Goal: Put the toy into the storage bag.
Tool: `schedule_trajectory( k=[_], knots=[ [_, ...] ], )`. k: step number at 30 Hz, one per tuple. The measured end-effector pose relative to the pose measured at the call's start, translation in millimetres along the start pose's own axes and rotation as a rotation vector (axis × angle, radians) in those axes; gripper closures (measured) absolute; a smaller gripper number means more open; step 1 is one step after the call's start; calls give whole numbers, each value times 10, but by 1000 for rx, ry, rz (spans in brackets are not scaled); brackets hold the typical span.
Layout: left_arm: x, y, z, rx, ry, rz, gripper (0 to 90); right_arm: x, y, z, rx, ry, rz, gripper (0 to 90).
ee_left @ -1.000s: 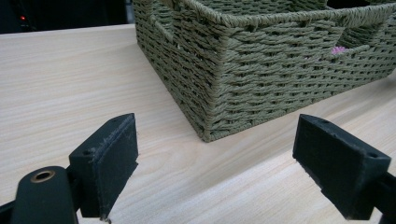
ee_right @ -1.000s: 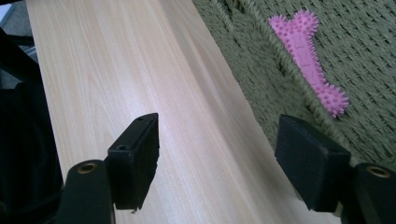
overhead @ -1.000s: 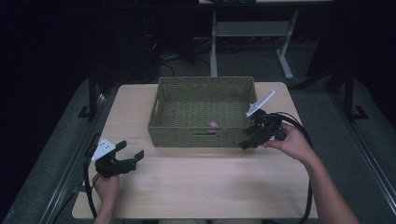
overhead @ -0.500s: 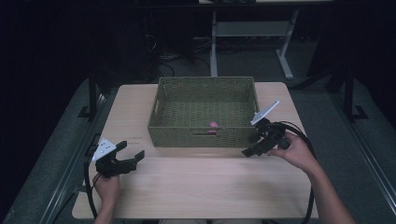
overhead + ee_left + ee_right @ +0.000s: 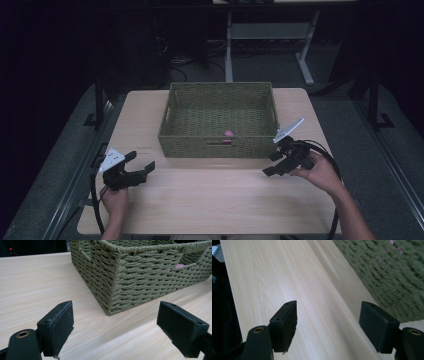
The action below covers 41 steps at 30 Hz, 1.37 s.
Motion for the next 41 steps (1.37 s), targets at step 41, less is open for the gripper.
schedule_trajectory(
  k=[41],
  knots=[
    [-9, 19, -1, -11, -1, -4, 136, -138, -229, -613, -40, 70, -21, 278]
  ],
)
Point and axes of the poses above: each handheld gripper's, and its own axes: x roughly backward along the jaws, z roughly out of its top, y roughly to its right, the point moved 7 cm from there along -x, roughly forward along the jaws, and after that the axes turned 6 degrees about -x, right-handed, at the moved point
